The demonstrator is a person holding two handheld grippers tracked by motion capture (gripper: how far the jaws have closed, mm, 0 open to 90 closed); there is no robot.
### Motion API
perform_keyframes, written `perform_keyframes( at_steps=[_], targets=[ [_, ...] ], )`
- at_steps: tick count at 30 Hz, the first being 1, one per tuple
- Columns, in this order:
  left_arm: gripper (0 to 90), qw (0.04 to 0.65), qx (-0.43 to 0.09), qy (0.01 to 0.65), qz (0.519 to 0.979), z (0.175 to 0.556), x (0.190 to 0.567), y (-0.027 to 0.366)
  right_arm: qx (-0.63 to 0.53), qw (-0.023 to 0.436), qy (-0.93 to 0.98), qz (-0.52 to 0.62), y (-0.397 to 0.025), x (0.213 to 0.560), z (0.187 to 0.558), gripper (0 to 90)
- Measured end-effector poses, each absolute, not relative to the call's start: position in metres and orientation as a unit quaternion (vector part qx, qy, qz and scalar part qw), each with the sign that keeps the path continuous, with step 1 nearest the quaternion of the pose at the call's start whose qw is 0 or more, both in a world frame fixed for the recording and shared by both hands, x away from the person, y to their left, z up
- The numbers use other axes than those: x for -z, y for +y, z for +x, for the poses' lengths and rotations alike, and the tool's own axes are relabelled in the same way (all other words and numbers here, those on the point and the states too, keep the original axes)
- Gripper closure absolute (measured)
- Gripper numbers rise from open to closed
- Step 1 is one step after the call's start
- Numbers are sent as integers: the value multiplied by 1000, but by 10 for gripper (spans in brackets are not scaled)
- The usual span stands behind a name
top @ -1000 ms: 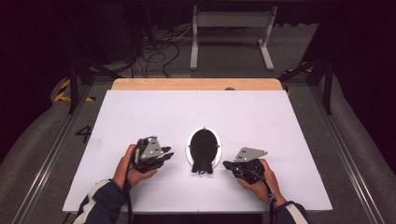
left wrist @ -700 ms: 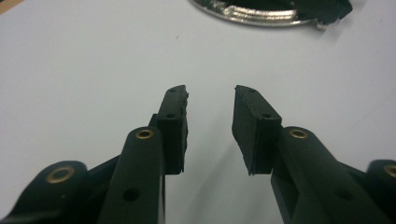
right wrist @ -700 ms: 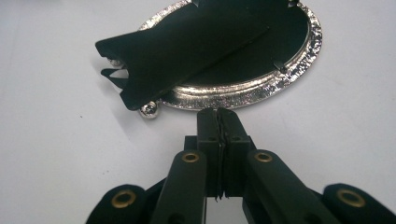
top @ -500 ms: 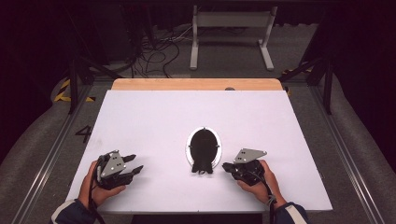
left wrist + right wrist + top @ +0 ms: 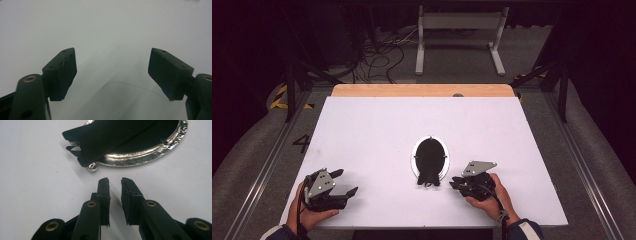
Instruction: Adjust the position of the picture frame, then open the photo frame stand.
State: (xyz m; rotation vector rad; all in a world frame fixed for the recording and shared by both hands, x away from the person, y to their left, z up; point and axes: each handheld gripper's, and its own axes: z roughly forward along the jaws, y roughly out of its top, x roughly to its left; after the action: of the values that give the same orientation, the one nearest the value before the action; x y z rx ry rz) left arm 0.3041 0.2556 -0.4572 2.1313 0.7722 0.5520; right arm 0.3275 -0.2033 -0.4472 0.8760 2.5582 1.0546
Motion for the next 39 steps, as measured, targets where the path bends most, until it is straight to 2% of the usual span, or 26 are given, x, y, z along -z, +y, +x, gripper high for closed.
perform_keyframes(
  at_steps=[8, 16, 32, 39],
  targets=[
    [206, 395, -211, 309, 839, 307, 460, 255, -358, 102, 882, 290, -194, 450, 328, 691],
    [202, 396, -203, 302, 843, 309, 460, 250, -358, 91, 886, 279, -184, 453, 326, 682],
    [203, 394, -204, 303, 843, 309, 460, 247, -330, 103, 898, 273, -162, 450, 331, 688],
    [203, 390, -199, 303, 846, 309, 462, 243, -356, 76, 881, 302, -165, 452, 335, 682]
  ],
)
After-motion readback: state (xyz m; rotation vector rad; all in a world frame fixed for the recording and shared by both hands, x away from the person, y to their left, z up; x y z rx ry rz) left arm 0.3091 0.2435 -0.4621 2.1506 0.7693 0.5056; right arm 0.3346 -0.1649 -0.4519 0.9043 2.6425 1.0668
